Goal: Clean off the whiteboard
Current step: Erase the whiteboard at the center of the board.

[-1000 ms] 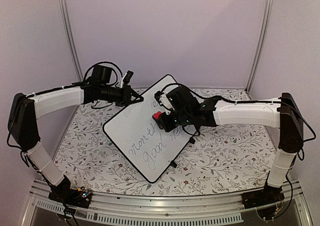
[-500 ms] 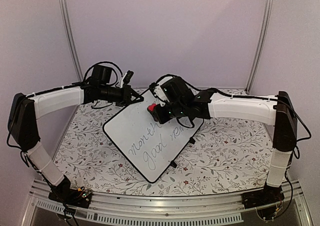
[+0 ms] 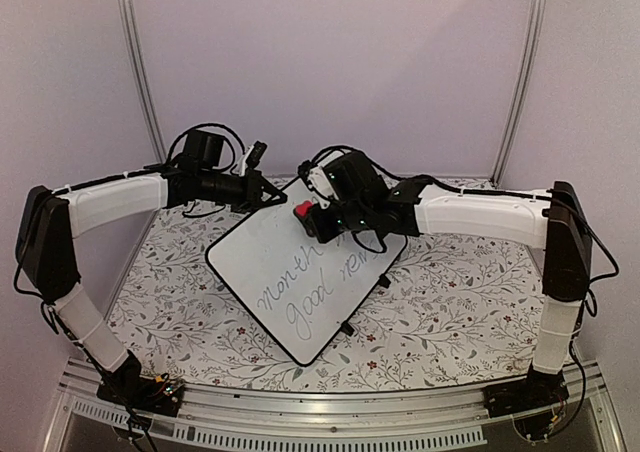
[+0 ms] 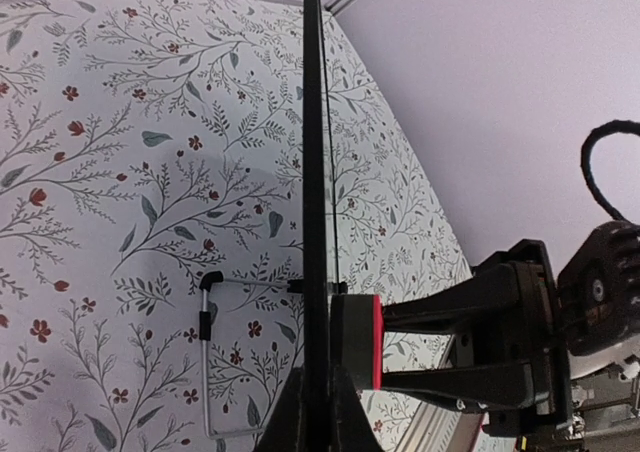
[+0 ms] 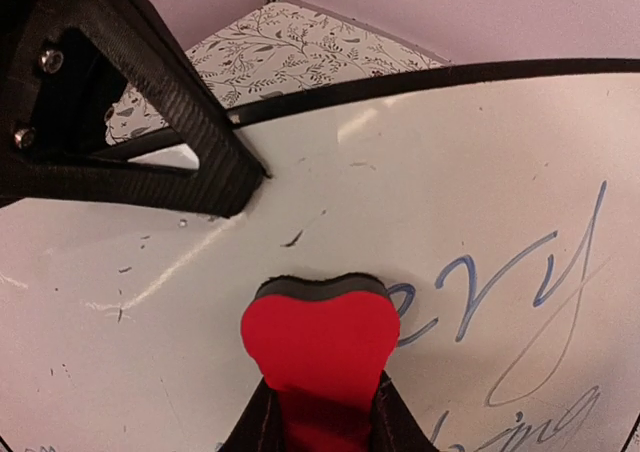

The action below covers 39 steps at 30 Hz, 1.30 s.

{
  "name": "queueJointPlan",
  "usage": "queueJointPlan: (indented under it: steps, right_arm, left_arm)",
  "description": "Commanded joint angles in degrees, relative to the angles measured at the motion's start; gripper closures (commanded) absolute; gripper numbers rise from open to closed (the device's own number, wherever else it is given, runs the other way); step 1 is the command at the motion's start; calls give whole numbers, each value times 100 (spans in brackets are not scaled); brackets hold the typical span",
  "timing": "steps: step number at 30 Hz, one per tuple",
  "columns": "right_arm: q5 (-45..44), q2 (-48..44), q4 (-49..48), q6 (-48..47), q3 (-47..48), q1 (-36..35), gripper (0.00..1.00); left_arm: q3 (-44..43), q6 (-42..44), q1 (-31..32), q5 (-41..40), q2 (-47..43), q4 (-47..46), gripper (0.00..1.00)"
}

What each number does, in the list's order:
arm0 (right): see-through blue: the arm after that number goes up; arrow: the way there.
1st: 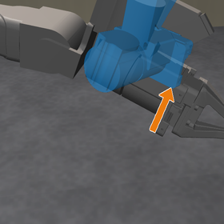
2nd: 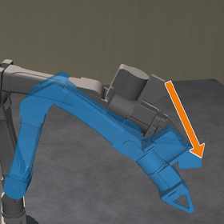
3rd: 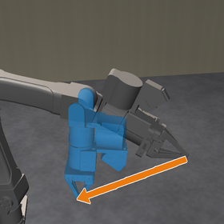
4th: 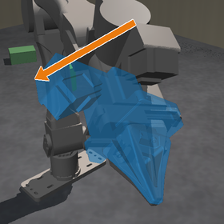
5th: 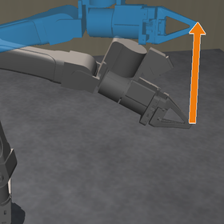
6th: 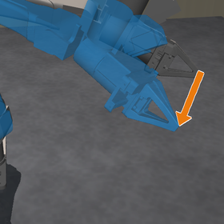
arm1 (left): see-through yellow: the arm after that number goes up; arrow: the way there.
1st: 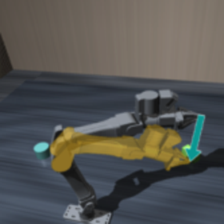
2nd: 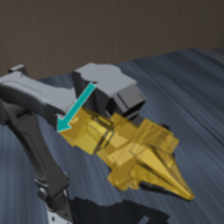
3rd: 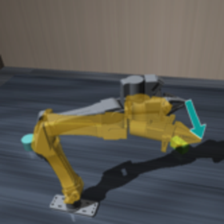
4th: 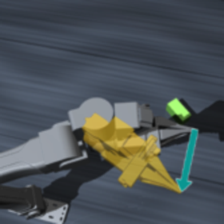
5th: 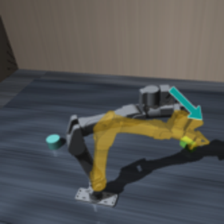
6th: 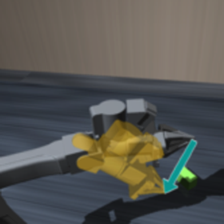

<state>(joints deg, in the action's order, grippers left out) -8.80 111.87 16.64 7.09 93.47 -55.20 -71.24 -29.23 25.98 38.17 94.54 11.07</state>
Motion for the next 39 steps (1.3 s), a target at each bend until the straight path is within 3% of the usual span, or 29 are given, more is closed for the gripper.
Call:
queueJointPlan:
  steps: [1,6,12,27,39]
  right_arm:
    - [-30,-285,125,187,-858,61,100]
    - [-17,-620,-76,337,-1417,60,100]
    - [-94,-700,-100,359,-1419,62,100]
    - [-272,-122,187,99,-124,163,100]
    - [-141,-619,5,395,-1310,163,100]
  left_arm:
    - [136,273,102,173,109,132,100]
    - [146,263,102,173,117,124,100]
    - [146,256,116,190,122,123,100]
    - [147,261,125,181,106,122,100]
    - [150,247,122,217,110,109,100]
